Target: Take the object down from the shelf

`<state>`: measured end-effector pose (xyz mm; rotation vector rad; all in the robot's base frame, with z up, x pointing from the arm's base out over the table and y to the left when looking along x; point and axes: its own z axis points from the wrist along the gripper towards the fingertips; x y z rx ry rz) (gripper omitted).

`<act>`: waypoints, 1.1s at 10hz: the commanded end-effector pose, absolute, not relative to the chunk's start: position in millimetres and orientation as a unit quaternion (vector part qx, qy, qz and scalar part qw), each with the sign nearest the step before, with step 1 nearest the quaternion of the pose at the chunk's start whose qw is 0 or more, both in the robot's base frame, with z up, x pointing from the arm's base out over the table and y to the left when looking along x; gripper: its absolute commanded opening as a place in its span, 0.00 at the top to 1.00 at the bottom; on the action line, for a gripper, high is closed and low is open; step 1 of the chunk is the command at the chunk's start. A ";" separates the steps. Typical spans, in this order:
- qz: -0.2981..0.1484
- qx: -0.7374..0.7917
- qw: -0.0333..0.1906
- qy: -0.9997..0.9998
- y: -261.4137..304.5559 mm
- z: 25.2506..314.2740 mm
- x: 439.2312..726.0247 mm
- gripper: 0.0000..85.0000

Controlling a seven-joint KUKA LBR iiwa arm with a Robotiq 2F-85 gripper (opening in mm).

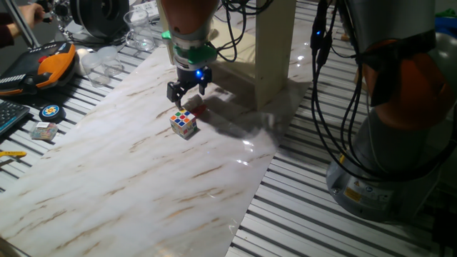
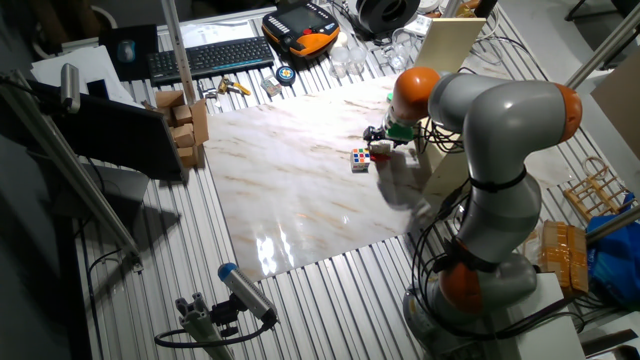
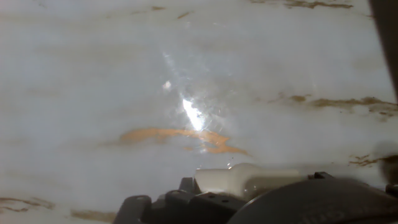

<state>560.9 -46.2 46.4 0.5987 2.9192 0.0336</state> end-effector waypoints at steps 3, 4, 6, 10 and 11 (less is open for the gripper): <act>0.004 0.195 0.084 0.977 -46.5 69.0 562.5 0.00; 0.002 0.194 0.083 0.977 -44.7 77.4 563.1 0.00; 0.005 0.177 0.075 0.981 -41.5 94.6 564.6 0.00; 0.009 0.161 0.038 0.986 -37.3 136.5 567.9 0.40; 0.006 0.155 0.034 0.987 -38.9 146.1 568.4 0.60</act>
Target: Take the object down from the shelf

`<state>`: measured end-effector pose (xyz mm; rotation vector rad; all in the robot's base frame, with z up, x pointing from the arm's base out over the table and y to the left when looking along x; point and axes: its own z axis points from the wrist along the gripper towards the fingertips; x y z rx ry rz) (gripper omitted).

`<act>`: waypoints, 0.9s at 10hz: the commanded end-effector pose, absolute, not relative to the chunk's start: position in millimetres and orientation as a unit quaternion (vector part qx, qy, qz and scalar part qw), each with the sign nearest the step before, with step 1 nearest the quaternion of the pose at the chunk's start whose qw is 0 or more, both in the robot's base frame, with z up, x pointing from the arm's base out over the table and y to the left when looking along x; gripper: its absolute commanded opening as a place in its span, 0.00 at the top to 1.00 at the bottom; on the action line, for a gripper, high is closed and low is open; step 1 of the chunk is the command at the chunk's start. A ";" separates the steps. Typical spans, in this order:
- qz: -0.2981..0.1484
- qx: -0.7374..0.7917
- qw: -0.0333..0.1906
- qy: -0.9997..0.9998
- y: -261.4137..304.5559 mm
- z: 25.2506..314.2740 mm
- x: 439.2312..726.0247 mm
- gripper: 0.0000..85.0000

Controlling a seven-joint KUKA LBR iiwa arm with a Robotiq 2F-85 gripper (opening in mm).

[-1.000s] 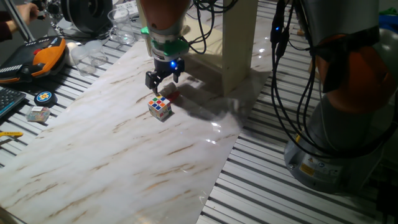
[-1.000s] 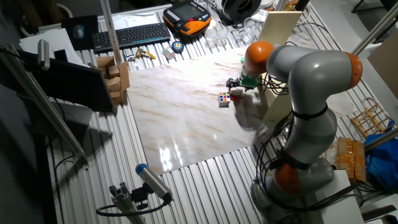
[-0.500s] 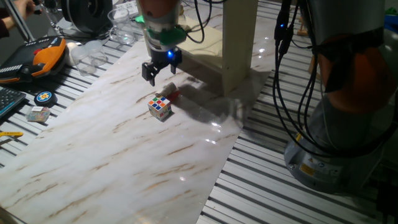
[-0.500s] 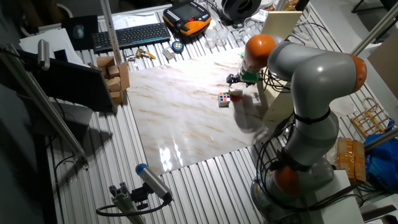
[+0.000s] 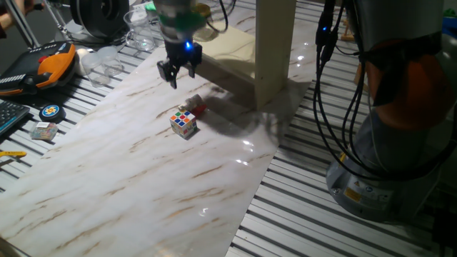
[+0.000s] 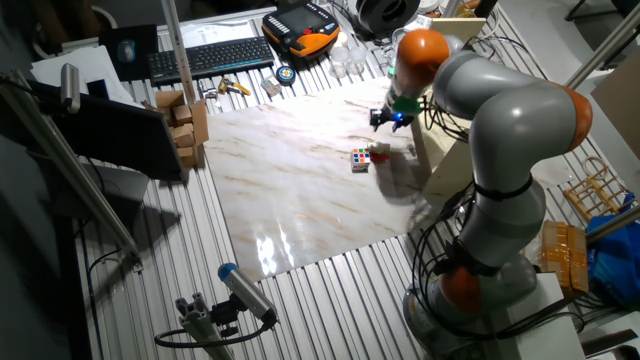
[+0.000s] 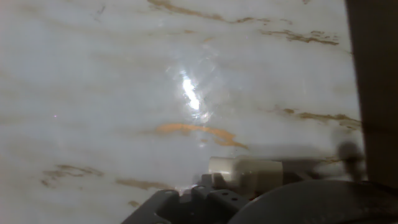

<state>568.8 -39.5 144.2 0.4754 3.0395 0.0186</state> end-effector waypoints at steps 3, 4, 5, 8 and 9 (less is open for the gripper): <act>0.007 0.133 0.011 0.991 -55.0 172.2 574.8 1.00; 0.005 0.128 0.012 0.992 -61.7 176.6 576.1 1.00; 0.002 0.125 0.015 0.992 -69.4 179.6 576.6 1.00; 0.005 0.129 0.023 0.991 -96.3 187.5 576.0 1.00; 0.004 0.127 0.024 0.992 -104.2 191.0 576.3 1.00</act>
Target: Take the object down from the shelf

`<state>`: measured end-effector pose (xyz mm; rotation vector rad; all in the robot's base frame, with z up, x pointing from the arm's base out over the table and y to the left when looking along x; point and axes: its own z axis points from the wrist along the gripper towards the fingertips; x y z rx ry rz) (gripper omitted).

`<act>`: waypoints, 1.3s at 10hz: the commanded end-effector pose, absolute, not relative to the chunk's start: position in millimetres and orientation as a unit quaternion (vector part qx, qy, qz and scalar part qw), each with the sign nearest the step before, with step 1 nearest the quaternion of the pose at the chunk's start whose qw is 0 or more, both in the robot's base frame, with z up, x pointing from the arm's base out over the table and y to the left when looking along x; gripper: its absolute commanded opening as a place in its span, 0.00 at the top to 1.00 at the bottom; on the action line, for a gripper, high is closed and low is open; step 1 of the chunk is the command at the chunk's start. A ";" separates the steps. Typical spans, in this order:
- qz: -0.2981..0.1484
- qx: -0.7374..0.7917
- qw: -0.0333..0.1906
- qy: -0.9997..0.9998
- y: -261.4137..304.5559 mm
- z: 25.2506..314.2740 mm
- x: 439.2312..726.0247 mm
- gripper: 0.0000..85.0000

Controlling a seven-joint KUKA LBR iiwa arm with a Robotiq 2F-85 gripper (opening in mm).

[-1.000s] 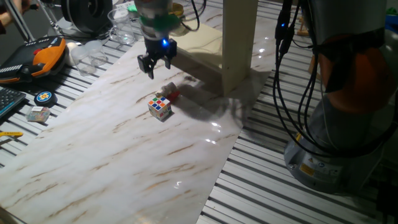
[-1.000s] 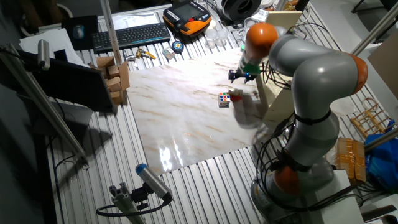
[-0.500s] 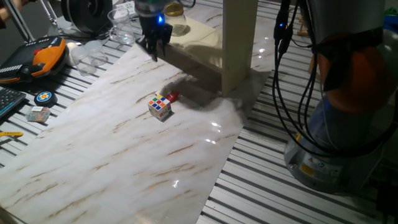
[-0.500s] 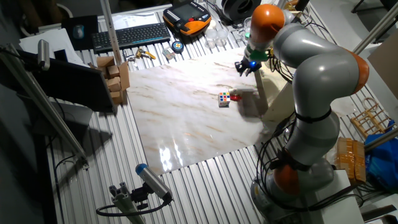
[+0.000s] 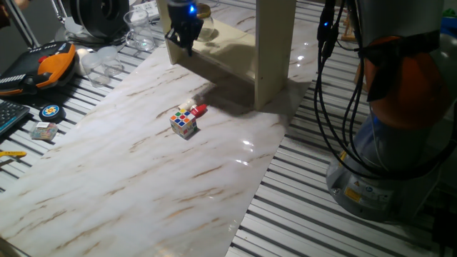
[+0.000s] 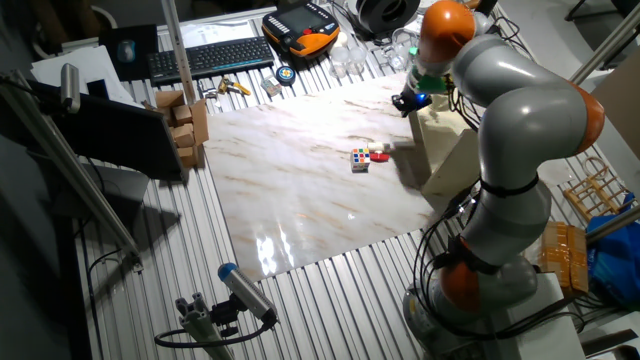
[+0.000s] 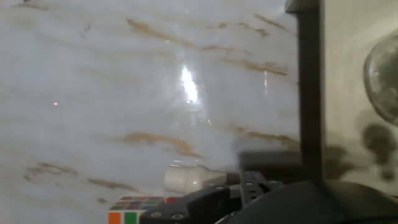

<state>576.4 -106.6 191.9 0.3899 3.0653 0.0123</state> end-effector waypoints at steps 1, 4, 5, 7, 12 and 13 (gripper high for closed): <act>0.003 0.124 0.028 0.992 -112.6 192.9 576.9 1.00; 0.003 0.127 0.032 0.991 -124.5 189.0 577.8 1.00; 0.005 0.126 0.032 0.992 -127.2 189.0 578.6 1.00; 0.019 0.145 0.031 0.989 -127.2 189.0 578.6 1.00; -0.014 0.108 0.035 0.993 -127.2 189.0 578.6 1.00; -0.012 0.087 0.031 0.996 -127.2 189.0 578.6 1.00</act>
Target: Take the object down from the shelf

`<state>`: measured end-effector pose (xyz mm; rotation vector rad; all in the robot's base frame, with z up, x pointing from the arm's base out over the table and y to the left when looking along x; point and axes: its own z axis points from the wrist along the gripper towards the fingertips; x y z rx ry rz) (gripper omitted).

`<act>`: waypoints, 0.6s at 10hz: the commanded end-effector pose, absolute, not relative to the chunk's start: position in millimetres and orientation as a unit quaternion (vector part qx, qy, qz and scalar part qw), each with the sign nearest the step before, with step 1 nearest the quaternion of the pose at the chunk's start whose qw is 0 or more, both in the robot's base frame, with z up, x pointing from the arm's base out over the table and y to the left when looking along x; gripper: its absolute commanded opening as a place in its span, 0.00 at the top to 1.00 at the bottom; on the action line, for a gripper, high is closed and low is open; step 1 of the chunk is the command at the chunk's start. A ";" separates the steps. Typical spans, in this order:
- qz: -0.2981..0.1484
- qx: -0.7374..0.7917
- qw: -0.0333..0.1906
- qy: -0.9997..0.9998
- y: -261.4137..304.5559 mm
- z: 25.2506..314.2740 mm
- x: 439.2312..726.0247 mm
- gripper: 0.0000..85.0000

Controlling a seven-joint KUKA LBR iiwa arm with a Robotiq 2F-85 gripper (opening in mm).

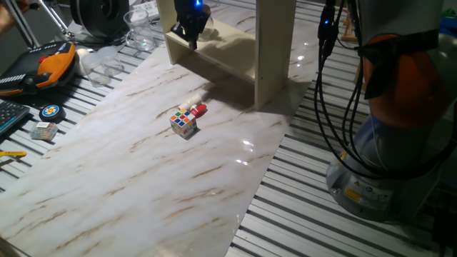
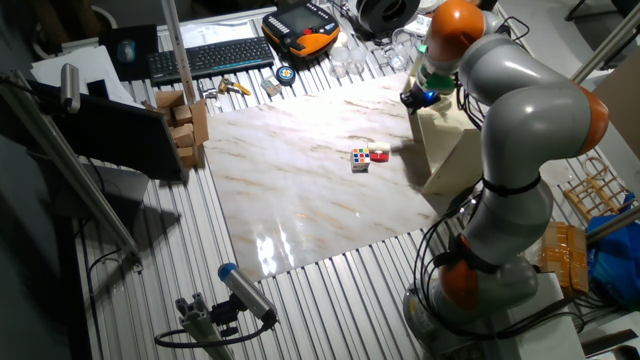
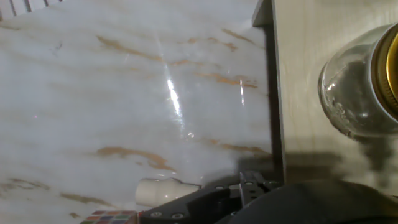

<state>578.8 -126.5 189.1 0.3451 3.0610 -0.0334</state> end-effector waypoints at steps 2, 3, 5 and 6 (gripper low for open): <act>-0.002 0.101 0.037 0.994 -129.8 190.2 579.9 1.00; 0.002 0.102 0.038 0.994 -131.3 194.3 582.4 1.00; -0.007 0.092 0.042 0.995 -131.9 212.0 587.8 1.00; -0.011 0.086 0.046 0.995 -136.2 217.6 589.6 1.00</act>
